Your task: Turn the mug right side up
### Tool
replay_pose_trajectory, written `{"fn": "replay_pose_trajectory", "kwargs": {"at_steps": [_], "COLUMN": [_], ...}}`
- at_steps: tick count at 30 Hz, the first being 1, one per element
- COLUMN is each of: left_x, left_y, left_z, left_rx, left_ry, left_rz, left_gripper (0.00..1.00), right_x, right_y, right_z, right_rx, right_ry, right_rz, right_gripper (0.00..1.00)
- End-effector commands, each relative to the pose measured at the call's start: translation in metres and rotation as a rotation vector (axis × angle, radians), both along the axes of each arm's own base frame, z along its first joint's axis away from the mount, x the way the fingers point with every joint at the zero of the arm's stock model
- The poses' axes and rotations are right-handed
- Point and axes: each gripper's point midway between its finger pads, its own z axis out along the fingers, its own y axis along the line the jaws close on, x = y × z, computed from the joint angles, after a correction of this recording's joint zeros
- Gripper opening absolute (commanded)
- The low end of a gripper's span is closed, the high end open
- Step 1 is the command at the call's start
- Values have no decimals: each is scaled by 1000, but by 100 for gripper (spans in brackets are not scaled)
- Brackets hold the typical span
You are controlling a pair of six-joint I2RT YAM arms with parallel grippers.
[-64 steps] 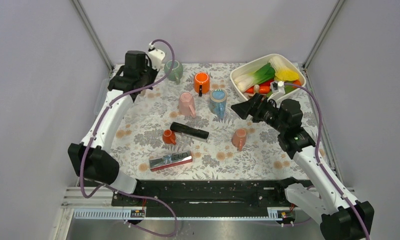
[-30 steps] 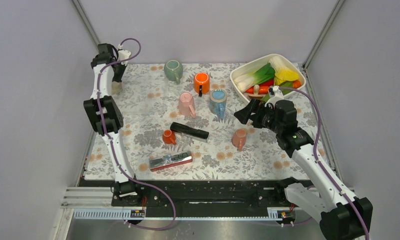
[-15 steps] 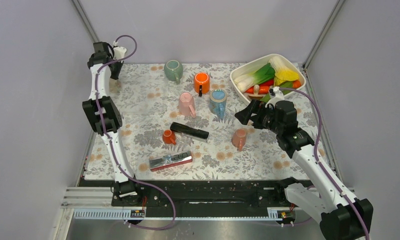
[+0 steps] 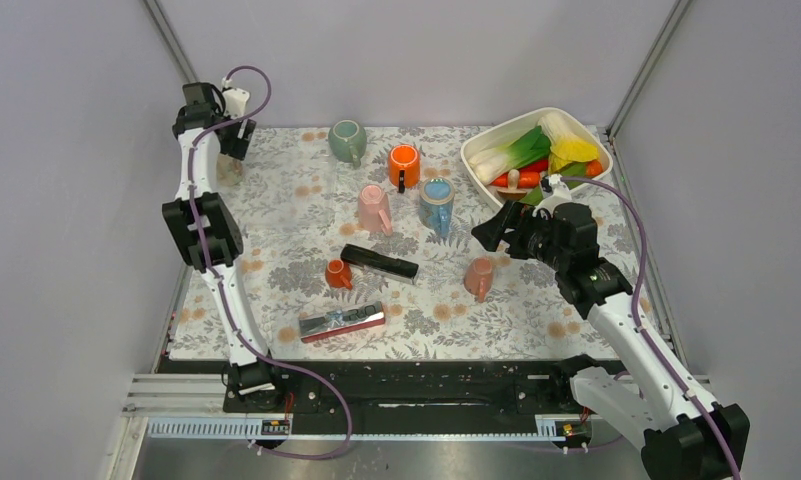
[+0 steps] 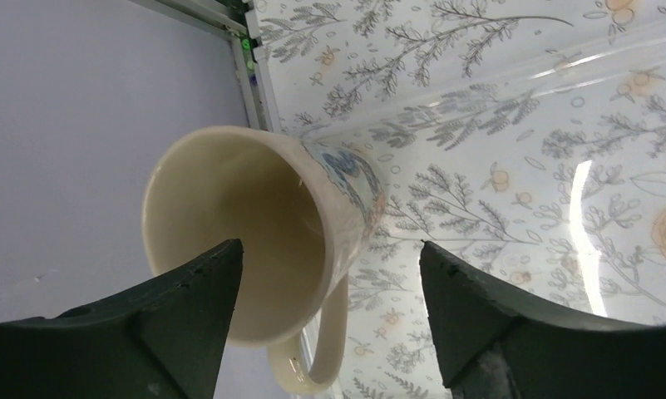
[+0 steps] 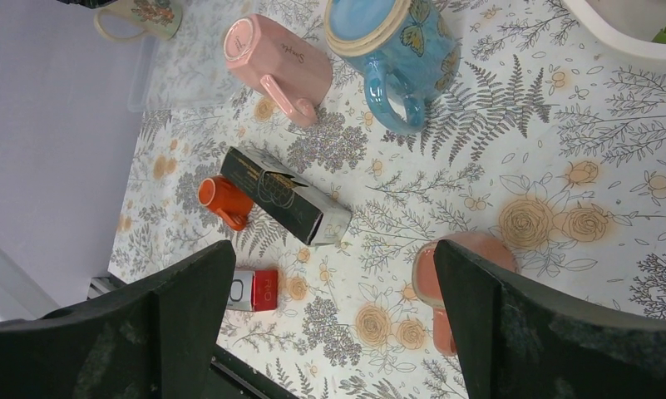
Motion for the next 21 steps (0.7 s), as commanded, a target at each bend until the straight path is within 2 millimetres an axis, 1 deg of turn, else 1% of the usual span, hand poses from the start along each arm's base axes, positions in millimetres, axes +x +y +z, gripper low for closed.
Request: {"fn": "replay_pose_trajectory", "kwargs": {"at_steps": [1,4,7,9,11,14,15,18,20,21], "left_x": [-3,-11,-21,-30,-44,-76,-92,-128,-144,-148], "left_y": [-15,-31,-49,-65,-87,-131,-147,-184,-205,-211], "left_z": [82,107,127,132,132,108,88,50,25,14], "left_rx": [15,46,56,52,43,6,-15,-37,-51,-65], "left_ry": [-167,-194,-217,-216,-193,-92,-29,89,157,185], "left_rz": [-48,-96,-128,-159,-208,-338,-388,-487,-522,-521], "left_gripper": [88,97,99,99,99,99,98,93,86,82], "right_x": [2,1,1,0,-1,-2,-2,-3,-3,-3], "right_y": [-1,1,1,1,0,-2,-3,-3,-3,-3], "right_z": [8,4,1,0,0,1,0,-2,-6,-8], "right_rx": [-14,-9,-7,-9,-11,-19,-23,-28,-32,-34], "right_ry": [-28,-10,-2,-1,-5,-14,-12,-9,-1,2], "right_rz": [-3,2,4,1,-3,-6,-7,-3,-2,-1], "right_gripper": [99,100,99,99,99,99,99,99,99,99]}}
